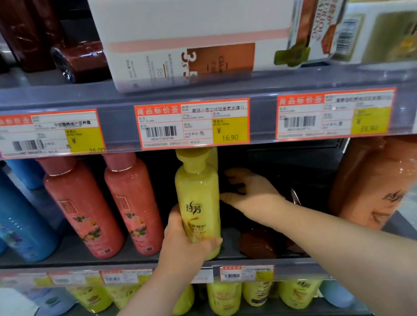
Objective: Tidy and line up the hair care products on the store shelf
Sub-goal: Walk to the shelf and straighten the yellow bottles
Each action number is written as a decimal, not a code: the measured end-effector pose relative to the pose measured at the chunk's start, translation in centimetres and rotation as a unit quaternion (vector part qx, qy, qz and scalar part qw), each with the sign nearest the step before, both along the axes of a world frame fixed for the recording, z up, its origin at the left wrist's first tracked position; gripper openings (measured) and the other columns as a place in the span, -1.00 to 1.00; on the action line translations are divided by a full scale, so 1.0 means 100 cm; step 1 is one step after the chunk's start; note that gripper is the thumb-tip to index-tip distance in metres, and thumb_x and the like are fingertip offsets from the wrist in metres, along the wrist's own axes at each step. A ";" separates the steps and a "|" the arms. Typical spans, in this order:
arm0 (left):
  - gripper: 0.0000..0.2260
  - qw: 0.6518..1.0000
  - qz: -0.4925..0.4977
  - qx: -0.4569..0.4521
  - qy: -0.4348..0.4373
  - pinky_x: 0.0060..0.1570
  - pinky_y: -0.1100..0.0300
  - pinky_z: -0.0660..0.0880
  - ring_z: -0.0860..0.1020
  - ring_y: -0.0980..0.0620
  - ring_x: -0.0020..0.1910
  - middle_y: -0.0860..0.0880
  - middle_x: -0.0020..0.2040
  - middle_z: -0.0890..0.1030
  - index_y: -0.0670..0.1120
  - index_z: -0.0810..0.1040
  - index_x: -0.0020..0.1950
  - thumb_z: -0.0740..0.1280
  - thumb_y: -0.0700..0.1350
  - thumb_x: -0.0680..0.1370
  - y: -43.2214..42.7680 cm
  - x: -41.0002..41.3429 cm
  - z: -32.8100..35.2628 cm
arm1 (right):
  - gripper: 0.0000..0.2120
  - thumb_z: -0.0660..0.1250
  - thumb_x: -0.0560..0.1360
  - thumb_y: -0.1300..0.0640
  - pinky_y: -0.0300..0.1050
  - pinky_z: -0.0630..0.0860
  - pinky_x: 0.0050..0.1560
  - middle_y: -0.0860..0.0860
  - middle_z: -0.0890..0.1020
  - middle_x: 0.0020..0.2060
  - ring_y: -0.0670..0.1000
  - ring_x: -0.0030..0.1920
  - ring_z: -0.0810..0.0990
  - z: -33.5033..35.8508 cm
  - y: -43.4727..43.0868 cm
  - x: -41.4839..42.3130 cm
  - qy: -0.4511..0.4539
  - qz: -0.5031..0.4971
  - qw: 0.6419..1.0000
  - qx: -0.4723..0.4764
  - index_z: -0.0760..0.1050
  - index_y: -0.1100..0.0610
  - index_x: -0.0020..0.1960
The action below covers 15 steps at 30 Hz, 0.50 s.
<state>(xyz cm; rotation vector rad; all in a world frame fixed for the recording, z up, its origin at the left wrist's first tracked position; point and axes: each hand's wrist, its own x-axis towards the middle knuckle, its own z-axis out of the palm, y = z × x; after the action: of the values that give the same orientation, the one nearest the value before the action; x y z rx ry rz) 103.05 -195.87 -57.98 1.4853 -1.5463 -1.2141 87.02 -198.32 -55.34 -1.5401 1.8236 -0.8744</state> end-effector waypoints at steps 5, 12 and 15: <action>-0.41 1.000 0.021 -0.009 0.010 -0.03 0.15 0.47 0.55 0.06 -0.02 0.01 0.04 0.58 -0.01 0.32 0.28 0.51 -0.22 0.34 0.007 0.002 0.008 | -0.49 0.38 0.46 0.10 -0.07 0.36 0.34 0.10 0.47 0.31 0.07 0.31 0.44 0.007 0.024 0.002 -0.004 -0.010 1.000 -0.014 0.35 0.10 0.38; -0.46 1.000 0.015 -0.009 -0.011 -0.05 0.21 0.38 0.45 0.12 -0.08 0.04 0.03 0.47 -0.02 0.34 0.28 0.47 -0.22 0.38 0.032 0.010 0.031 | -0.57 0.34 0.49 0.13 -0.17 0.35 0.32 0.05 0.47 0.28 0.01 0.29 0.43 0.033 0.064 0.010 -0.008 -0.022 1.000 0.006 0.38 0.12 0.34; -0.37 1.000 0.014 -0.014 -0.025 0.06 0.18 0.37 0.50 0.01 0.06 -0.03 0.10 0.50 -0.09 0.34 0.34 0.50 -0.24 0.33 0.045 0.020 0.054 | -0.57 0.35 0.48 0.13 -0.18 0.37 0.30 0.02 0.48 0.26 -0.02 0.26 0.45 0.056 0.088 0.019 -0.003 -0.024 1.000 0.000 0.39 0.09 0.33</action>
<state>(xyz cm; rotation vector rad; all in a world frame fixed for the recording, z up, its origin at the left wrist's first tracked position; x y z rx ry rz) 105.01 -191.39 -52.54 1.5240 -1.5635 -1.1436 88.90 -189.51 -49.75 -1.4977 1.8626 -0.8998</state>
